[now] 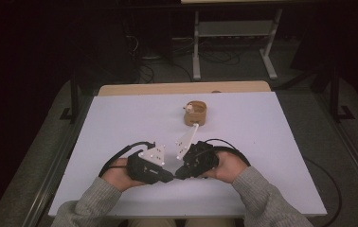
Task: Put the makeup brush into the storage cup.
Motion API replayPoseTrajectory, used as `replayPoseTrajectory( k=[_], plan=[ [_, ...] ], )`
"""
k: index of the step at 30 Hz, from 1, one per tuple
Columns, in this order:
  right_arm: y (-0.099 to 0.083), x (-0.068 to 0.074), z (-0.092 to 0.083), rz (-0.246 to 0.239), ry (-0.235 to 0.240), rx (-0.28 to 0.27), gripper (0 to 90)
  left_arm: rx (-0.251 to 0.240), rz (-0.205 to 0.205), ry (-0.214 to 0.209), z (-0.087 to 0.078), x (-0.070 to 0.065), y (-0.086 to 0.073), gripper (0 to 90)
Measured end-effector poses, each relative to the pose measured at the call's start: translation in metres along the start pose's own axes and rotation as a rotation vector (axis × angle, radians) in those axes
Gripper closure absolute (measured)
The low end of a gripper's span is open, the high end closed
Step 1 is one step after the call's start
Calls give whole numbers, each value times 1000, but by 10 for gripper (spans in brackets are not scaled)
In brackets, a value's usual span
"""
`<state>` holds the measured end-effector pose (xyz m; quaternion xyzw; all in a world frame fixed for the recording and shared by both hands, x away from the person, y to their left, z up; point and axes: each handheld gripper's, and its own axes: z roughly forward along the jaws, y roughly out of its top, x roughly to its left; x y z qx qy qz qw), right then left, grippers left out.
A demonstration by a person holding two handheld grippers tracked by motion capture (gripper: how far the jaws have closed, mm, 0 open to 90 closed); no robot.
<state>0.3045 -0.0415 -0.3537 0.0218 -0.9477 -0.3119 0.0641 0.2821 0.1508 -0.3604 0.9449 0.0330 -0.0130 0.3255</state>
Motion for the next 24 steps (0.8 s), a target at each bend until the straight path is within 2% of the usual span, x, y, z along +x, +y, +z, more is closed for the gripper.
replayPoseTrajectory(
  k=[3, 4, 11, 15, 19, 24],
  plan=[
    [-4, 0, -1, 11, 6, -32, 805, -4, 3, 4, -1, -1, 0, 832],
    [-6, 0, -1, 15, 5, -37, 750, -3, 4, 6, -1, -1, -1, 832],
    [-23, -1, -7, 57, 2, -74, 695, -21, -2, 17, -6, 0, -6, 833],
    [-33, -2, -9, 70, 2, -78, 712, -31, -7, 19, -9, -1, -8, 833],
    [-37, -2, -11, 61, 10, -83, 810, -42, -6, 10, -10, 0, -8, 833],
    [-36, -4, -11, 51, 39, -81, 826, -36, -7, -4, -9, 0, -8, 832]
  ],
)
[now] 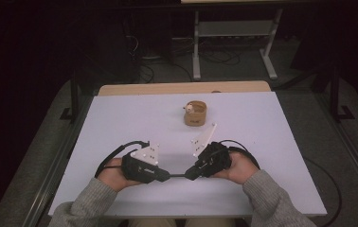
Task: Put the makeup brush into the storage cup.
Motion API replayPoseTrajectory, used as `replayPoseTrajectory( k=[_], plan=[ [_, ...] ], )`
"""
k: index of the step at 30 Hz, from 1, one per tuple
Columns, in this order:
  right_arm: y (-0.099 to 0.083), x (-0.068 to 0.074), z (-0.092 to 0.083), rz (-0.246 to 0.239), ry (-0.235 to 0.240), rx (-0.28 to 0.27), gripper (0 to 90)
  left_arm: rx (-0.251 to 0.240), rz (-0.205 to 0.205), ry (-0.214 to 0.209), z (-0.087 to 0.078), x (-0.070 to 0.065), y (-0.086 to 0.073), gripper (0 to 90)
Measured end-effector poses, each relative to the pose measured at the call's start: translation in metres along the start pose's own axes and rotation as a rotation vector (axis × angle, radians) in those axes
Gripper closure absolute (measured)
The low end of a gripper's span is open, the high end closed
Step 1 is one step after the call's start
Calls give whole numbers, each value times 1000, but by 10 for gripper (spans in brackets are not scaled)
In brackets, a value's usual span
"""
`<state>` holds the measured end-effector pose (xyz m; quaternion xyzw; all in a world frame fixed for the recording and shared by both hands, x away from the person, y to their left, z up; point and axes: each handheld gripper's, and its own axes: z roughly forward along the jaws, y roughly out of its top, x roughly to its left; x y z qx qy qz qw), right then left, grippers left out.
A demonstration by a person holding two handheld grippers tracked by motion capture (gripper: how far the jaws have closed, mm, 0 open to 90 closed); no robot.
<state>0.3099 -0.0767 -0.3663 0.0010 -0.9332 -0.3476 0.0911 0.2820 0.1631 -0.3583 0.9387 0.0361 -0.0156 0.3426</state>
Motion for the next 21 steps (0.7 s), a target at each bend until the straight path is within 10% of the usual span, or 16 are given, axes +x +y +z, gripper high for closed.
replayPoseTrajectory(
  k=[13, 21],
  plan=[
    [23, 5, 7, -57, -46, 154, 828, 50, -2, 0, 9, 0, 7, 758],
    [24, 7, 7, -48, -46, 125, 812, 47, 3, 4, 10, -2, 6, 833]
  ],
)
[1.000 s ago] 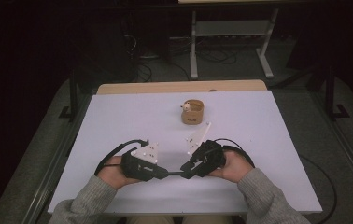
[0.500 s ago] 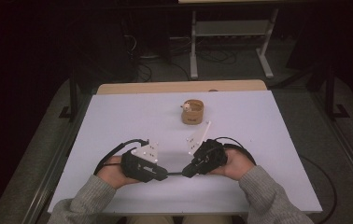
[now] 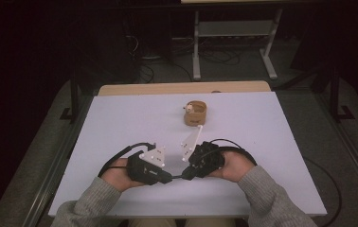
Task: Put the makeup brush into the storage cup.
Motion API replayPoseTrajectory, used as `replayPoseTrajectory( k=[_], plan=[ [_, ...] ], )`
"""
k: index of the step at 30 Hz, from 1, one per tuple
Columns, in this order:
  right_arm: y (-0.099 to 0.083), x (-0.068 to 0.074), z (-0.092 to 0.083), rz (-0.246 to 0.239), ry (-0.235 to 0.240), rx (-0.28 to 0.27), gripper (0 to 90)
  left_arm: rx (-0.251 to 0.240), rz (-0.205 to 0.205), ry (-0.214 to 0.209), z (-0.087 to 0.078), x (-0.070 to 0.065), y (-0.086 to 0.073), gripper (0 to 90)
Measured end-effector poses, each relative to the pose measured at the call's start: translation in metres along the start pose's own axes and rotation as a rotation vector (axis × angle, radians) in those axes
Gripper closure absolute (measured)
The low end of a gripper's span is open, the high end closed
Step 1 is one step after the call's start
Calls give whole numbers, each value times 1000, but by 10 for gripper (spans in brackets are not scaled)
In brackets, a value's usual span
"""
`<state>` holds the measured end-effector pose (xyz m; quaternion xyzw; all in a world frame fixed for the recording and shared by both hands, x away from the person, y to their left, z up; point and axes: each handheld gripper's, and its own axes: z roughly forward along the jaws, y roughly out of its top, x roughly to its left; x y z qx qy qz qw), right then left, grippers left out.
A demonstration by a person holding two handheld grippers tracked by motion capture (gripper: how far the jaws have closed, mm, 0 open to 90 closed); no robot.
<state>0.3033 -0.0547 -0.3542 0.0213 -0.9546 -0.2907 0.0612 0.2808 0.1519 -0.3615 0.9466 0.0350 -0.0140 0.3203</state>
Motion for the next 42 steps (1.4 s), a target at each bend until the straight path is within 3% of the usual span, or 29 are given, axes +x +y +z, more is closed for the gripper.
replayPoseTrajectory(
  k=[4, 9, 16, 29, 36, 42],
  plan=[
    [-7, -1, -2, 17, 0, -47, 757, -1, 4, 3, -2, 0, -3, 835],
    [-11, -2, -4, 14, 11, -72, 813, -14, 0, -5, -2, 2, -6, 836],
    [-9, -2, -5, 17, 19, -53, 827, -17, -14, -15, 0, 1, -5, 826],
    [8, 2, -6, -43, -14, 35, 828, 11, -13, -15, 3, 1, -1, 791],
    [11, 3, -5, -41, -22, 40, 826, 25, -6, -2, 4, 0, 1, 825],
    [7, 1, -5, -32, -20, 19, 761, 16, -14, 3, 4, 1, -3, 833]
  ],
)
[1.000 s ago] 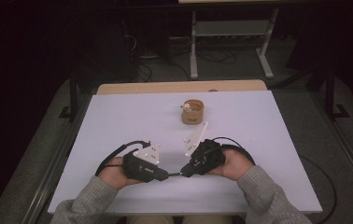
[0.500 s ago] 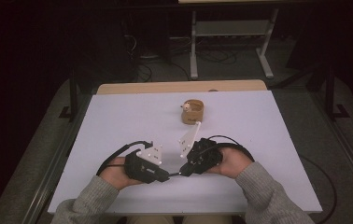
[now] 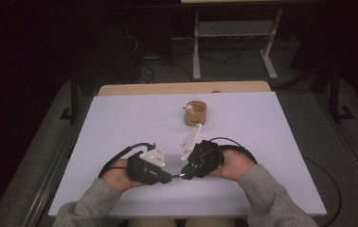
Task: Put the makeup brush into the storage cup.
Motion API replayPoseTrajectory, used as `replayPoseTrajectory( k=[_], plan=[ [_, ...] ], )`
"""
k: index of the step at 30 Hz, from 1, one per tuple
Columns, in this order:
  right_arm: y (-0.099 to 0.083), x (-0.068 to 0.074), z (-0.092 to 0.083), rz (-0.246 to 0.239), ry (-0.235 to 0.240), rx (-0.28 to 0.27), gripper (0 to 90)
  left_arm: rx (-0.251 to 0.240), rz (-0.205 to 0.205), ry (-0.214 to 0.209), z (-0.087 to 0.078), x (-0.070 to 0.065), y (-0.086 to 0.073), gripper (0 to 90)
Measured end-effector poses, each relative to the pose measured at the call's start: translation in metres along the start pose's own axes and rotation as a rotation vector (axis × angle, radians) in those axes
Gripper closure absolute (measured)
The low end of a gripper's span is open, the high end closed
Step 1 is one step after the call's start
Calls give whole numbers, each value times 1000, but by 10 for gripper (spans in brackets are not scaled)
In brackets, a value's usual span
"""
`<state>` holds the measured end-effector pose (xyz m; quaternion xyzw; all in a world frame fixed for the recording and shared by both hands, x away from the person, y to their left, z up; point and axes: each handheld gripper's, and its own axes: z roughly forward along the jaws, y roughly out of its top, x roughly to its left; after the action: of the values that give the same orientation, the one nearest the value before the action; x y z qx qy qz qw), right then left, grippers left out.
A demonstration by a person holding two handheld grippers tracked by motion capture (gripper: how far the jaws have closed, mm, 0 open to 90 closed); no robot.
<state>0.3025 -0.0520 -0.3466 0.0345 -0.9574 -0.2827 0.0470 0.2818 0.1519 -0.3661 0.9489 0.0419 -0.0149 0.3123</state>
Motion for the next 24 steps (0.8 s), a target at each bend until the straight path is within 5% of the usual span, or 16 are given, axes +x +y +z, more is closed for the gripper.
replayPoseTrajectory(
  k=[16, 24],
  plan=[
    [4, 1, 2, -23, 3, 41, 828, 11, 1, -26, 5, -1, 6, 820],
    [0, 0, 0, -5, 13, 10, 801, 1, 3, -8, 3, -1, 4, 833]
  ],
)
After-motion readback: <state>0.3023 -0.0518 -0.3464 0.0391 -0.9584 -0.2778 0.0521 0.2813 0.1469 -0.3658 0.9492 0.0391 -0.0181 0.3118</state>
